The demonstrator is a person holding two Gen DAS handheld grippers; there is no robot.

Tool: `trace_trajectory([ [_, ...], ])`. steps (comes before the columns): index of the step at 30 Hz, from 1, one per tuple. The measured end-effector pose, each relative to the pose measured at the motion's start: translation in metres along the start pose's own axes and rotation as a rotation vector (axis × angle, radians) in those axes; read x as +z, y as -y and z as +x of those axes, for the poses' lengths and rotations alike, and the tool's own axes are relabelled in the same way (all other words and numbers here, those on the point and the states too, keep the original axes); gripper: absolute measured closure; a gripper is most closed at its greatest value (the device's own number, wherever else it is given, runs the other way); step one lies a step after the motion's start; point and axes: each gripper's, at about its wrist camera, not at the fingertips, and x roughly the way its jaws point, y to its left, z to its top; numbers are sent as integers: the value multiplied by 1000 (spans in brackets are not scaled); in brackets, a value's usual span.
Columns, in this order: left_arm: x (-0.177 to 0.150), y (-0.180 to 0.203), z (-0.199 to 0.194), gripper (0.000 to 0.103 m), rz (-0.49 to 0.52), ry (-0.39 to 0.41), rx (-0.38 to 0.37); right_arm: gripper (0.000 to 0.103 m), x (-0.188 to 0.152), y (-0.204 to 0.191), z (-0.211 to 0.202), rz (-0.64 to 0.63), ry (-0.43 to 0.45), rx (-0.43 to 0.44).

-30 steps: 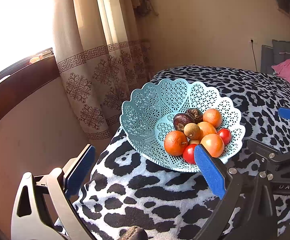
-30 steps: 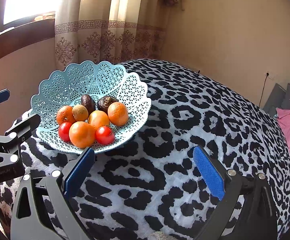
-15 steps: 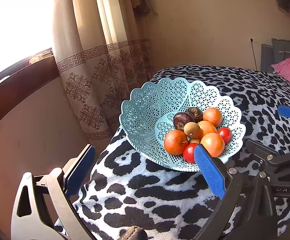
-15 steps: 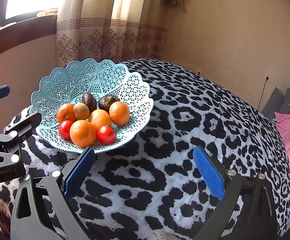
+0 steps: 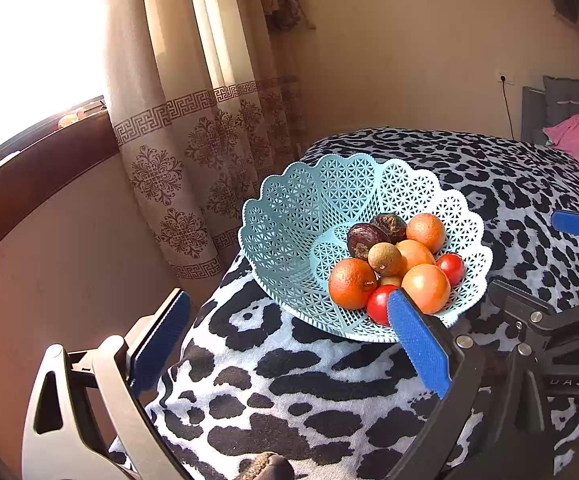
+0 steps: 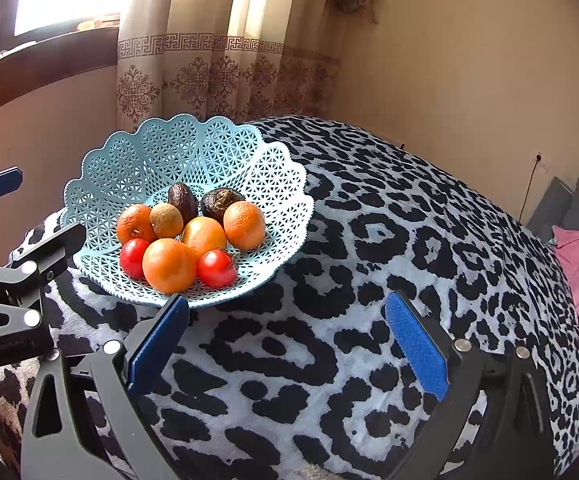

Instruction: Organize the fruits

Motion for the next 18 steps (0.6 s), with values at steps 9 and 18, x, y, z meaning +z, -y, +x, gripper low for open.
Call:
trace_trajectory([
  [9, 0, -1, 0, 3, -1, 0, 2, 5, 0, 1, 4, 4, -4, 18],
  [18, -1, -2, -1, 3, -1, -1, 2, 5, -2, 1, 0, 4, 21, 15],
])
